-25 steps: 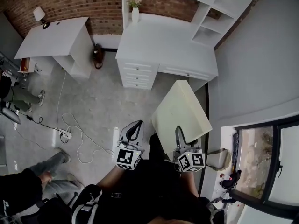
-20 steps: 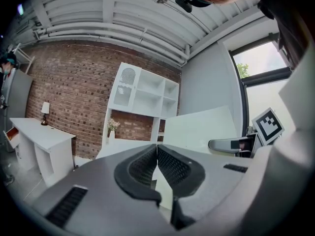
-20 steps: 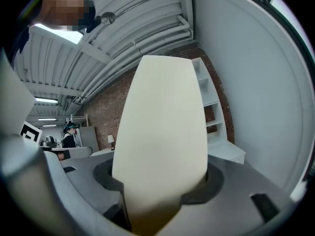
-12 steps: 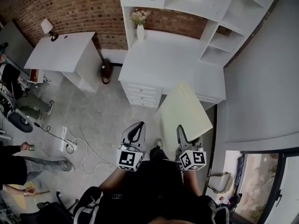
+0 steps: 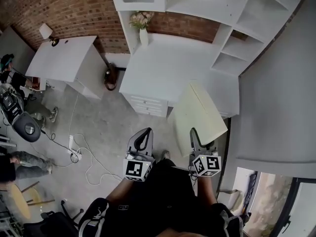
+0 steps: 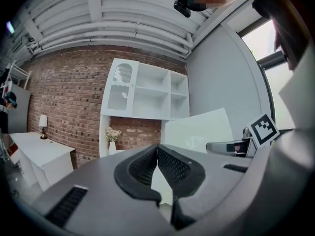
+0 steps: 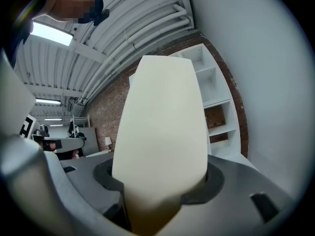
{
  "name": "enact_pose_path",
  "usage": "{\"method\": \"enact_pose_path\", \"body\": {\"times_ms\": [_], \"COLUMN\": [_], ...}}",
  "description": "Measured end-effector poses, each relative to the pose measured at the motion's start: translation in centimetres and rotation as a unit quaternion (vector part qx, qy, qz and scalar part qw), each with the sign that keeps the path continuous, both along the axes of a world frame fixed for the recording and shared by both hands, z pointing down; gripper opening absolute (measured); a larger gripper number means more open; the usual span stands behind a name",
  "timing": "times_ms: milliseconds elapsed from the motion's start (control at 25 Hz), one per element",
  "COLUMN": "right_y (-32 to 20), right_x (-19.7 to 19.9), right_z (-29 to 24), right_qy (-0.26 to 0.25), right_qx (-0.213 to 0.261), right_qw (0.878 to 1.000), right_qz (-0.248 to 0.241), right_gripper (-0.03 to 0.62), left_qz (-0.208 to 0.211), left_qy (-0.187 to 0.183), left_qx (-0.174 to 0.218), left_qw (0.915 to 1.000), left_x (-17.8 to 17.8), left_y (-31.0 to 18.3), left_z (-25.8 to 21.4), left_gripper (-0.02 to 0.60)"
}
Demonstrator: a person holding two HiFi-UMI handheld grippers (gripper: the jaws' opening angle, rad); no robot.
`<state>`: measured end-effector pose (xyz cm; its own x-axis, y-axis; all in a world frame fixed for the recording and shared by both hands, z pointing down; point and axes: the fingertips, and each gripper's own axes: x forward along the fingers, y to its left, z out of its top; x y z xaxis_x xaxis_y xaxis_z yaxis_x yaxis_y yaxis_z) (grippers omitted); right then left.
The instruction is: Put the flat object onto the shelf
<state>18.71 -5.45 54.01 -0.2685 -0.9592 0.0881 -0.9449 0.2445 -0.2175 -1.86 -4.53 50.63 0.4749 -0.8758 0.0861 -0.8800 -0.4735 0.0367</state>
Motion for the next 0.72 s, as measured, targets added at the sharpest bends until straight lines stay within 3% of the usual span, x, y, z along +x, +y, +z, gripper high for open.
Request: {"method": "enact_pose_path", "body": {"times_ms": [240,480,720], "right_y": [-2.6,-6.6,-11.8], "right_x": [-0.4,0.5,-0.1], "right_z": [1.2,0.6,-2.6], "right_qy": [-0.006,0.003,0.045], "right_qx": [-0.017,-0.011,0.016], "right_qw": [1.0,0.999,0.998], "right_qz": [0.008,0.038,0.048], "right_gripper": [0.291,0.291,0.291], "left_qz": [0.005,0.046,0.062], "left_qy": [0.005,0.02,0.03], "left_qx": [-0.005,0.007,0.022], "left_qw": [1.0,0.9987,0.9974], "left_x": [0.0,1.8,1.9], "left_y": [-4.8,-11.7,-17.9], "left_z": [0.4,-0.1,-1.4], "left_gripper": [0.011,0.011,0.011]}}
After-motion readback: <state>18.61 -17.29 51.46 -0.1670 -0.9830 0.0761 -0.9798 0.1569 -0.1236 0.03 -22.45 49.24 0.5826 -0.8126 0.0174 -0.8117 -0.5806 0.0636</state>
